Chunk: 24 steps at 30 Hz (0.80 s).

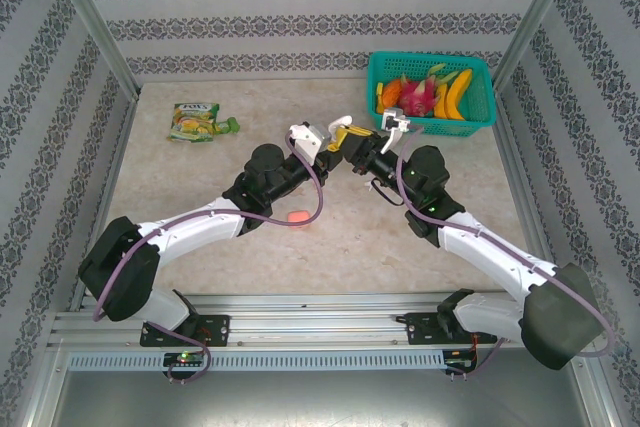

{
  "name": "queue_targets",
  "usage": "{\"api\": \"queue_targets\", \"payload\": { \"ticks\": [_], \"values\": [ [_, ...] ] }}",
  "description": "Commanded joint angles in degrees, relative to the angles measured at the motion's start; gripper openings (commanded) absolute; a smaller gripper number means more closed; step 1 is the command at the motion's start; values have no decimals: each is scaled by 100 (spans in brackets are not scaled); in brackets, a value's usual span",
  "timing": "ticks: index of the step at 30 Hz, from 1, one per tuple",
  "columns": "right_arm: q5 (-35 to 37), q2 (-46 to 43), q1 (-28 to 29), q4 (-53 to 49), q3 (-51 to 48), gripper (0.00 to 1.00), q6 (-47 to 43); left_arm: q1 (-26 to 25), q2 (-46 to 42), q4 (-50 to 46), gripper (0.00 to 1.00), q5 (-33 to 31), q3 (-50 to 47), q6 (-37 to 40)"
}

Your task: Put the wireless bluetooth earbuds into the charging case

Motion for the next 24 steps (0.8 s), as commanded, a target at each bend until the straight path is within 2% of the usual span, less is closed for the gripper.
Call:
{"api": "queue_targets", "payload": {
  "ticks": [1, 15, 24],
  "values": [
    [-73, 109, -77, 105, 107, 20, 31, -6, 6, 155, 0, 255, 240, -80],
    [-315, 136, -61, -376, -35, 20, -432, -5, -16, 235, 0, 209, 244, -81],
    [-176, 221, 69, -951, 91, 20, -1019, -5, -2, 229, 0, 221, 258, -71]
  ]
}}
